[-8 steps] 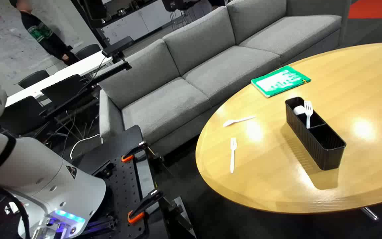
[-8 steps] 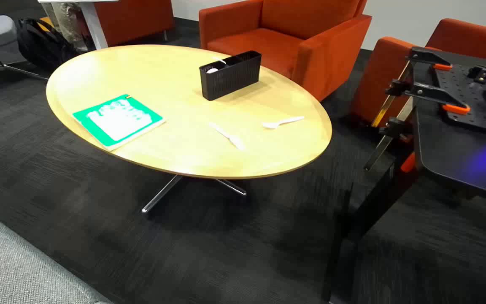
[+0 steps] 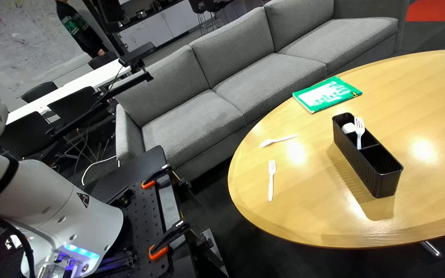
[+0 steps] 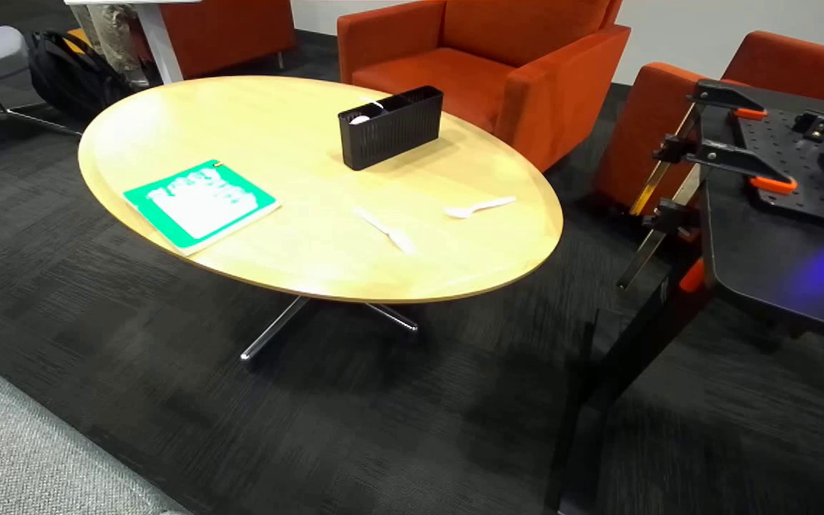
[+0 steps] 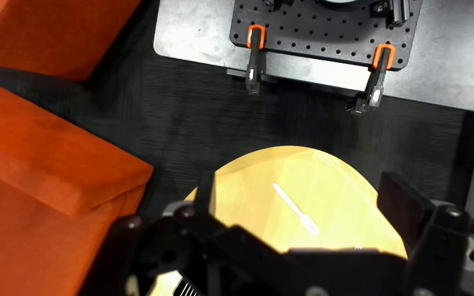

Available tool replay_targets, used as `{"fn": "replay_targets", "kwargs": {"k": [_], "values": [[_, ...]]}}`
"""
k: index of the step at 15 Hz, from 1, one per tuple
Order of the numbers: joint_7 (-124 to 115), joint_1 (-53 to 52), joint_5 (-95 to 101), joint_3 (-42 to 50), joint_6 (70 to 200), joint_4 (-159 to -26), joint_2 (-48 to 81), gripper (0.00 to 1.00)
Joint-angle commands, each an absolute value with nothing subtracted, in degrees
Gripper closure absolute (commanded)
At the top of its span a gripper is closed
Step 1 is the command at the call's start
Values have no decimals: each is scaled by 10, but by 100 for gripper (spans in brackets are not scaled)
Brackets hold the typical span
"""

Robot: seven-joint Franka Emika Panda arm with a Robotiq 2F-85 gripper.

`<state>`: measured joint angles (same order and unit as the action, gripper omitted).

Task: Pick up the folk on the left and put it on the right

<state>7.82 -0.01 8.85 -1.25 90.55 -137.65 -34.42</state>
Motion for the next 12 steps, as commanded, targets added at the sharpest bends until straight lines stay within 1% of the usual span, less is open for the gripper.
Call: {"fn": "replay_targets", "kwargs": {"k": [1, 6, 9, 12], "values": [[74, -9, 92, -6, 904, -1375, -344, 0], [74, -9, 92, -6, 904, -1375, -344, 0], [48, -22, 74, -23, 924, -1368, -297, 0], [-11, -42, 44, -55, 987, -1369, -244, 0]]}}
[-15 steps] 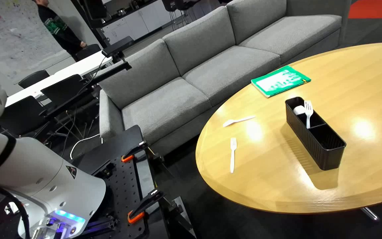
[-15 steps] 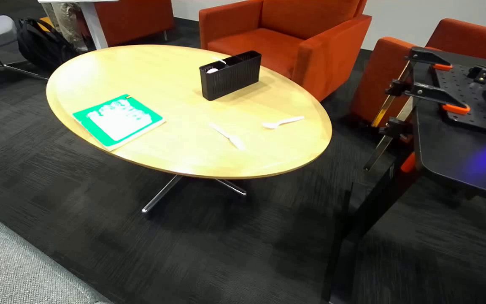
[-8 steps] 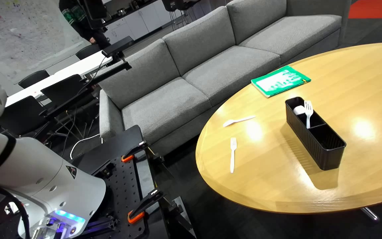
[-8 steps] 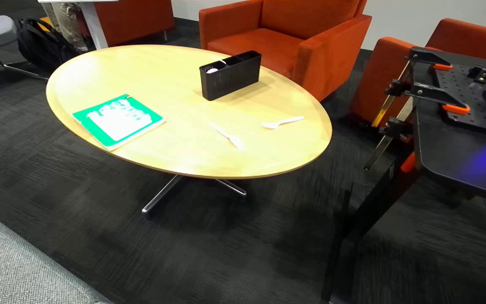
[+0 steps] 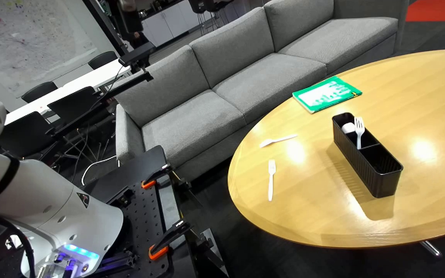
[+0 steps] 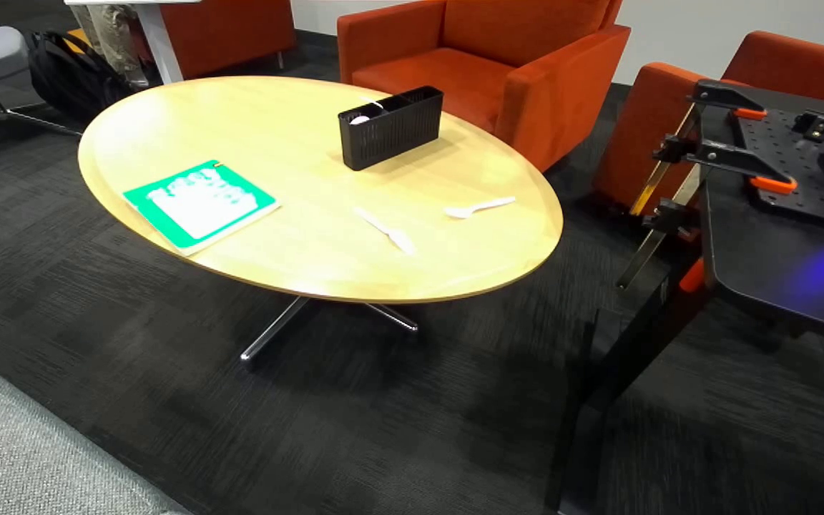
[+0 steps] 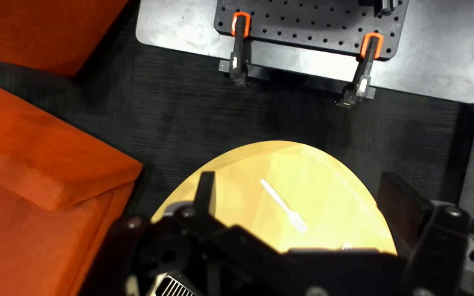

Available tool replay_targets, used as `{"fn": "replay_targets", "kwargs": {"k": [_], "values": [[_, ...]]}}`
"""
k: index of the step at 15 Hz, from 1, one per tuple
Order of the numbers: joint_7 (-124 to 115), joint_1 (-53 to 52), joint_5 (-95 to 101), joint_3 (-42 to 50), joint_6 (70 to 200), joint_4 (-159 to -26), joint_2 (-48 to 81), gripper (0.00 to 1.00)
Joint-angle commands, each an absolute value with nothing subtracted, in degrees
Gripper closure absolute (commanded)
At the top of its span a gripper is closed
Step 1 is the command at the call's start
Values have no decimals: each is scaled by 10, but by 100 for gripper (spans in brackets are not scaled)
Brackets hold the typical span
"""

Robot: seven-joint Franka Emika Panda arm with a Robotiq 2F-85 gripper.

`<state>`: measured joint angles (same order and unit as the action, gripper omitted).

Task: Pick up the folk on the left and put it on the right

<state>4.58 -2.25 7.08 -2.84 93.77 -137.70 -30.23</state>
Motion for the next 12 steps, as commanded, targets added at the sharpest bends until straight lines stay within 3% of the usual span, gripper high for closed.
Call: {"fn": "replay_targets", "kwargs": {"k": [1, 8, 12], "values": [[-31, -48, 35, -67, 1010, -1367, -225, 0], [-221, -83, -20, -138, 1184, -1334, -53, 0], [-247, -95, -7, -137, 1205, -1345, -41, 0]]}}
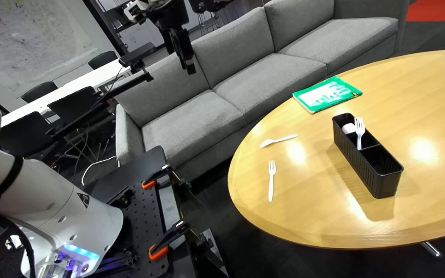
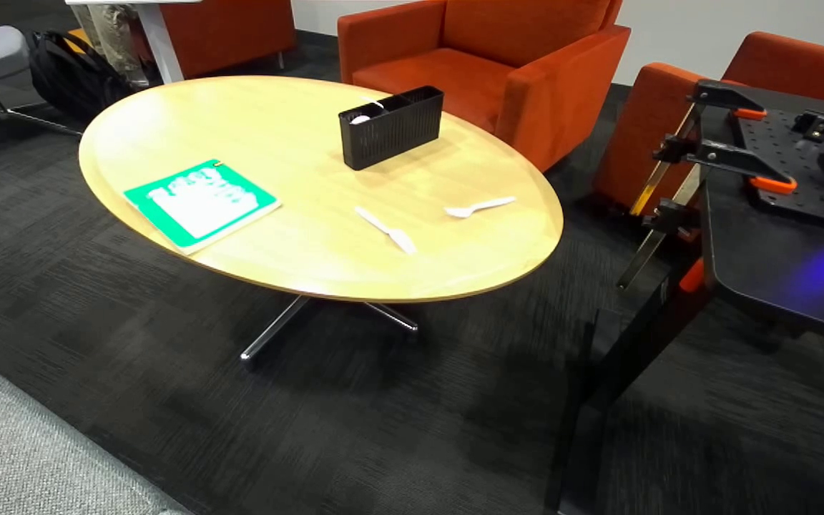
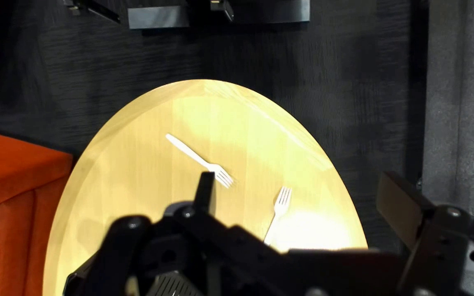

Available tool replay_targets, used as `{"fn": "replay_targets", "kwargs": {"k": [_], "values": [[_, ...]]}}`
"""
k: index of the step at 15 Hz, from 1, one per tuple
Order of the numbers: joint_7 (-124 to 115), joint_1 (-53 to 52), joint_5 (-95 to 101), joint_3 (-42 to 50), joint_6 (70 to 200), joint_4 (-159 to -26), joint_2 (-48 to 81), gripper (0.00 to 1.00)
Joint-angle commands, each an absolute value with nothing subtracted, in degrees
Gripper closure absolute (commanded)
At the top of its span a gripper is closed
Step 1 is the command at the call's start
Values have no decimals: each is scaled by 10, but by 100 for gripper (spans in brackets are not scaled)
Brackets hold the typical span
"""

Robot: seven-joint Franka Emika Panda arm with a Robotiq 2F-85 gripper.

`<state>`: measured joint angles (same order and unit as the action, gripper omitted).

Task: Pick up the folk on the left and put it on the right

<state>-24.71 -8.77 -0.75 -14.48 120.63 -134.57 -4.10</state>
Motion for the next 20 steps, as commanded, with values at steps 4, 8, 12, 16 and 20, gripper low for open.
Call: {"fn": "replay_targets", "kwargs": {"k": [4, 8, 12, 16, 20], "values": [[-243, -95, -7, -133, 1205, -1345, -41, 0], [-282, -92, -1, -131, 1277, -1341, 18, 0], [-292, -102, -14, -119, 1408, -1324, 127, 0], [-322, -123, -26, -80, 1535, -1278, 254, 0], [-353, -163, -50, -30, 1605, -1200, 364, 0]]}}
